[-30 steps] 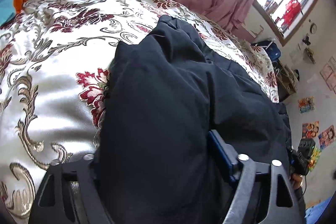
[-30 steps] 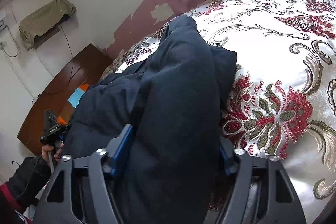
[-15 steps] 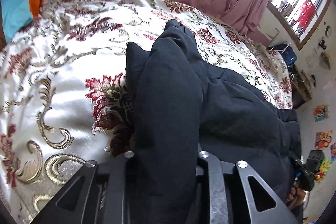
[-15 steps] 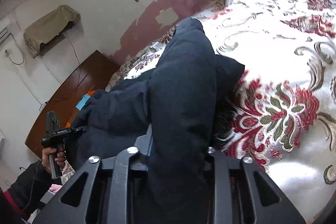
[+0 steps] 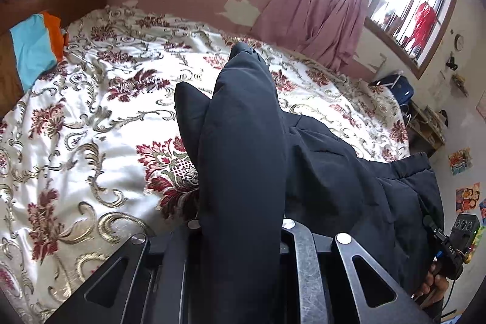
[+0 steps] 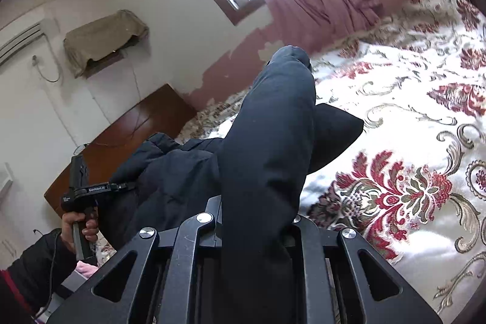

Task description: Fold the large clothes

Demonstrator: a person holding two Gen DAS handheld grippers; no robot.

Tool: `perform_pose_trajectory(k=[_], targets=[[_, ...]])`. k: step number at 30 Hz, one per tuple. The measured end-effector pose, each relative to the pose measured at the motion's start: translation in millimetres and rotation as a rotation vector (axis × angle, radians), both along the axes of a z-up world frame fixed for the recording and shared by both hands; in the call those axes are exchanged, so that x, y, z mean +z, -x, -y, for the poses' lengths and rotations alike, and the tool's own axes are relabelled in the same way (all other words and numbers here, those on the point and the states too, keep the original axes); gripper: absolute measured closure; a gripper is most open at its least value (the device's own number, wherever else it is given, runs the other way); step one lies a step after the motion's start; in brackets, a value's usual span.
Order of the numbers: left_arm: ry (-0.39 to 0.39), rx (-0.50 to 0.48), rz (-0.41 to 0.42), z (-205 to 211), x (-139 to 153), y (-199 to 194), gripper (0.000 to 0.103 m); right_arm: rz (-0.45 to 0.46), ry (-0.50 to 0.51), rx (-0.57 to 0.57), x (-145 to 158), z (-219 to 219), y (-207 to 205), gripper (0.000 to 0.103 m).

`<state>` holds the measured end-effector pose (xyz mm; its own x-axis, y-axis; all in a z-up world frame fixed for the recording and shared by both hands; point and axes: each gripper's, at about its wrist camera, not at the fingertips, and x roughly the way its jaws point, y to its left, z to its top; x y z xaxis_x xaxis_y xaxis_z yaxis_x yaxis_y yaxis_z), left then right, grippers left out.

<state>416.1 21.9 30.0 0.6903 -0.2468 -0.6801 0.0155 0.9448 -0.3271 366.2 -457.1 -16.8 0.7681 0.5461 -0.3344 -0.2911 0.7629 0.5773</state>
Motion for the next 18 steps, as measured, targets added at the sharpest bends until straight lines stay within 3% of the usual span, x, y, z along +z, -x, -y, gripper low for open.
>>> perform_pose_trajectory(k=[9, 18], targets=[[0.009, 0.007, 0.022, -15, 13, 44, 0.087, 0.026, 0.045, -0.002, 15, -19, 30, 0.088], [0.047, 0.053, -0.054, -30, -40, 52, 0.087, -0.021, 0.173, 0.000, -3, -37, 35, 0.088]])
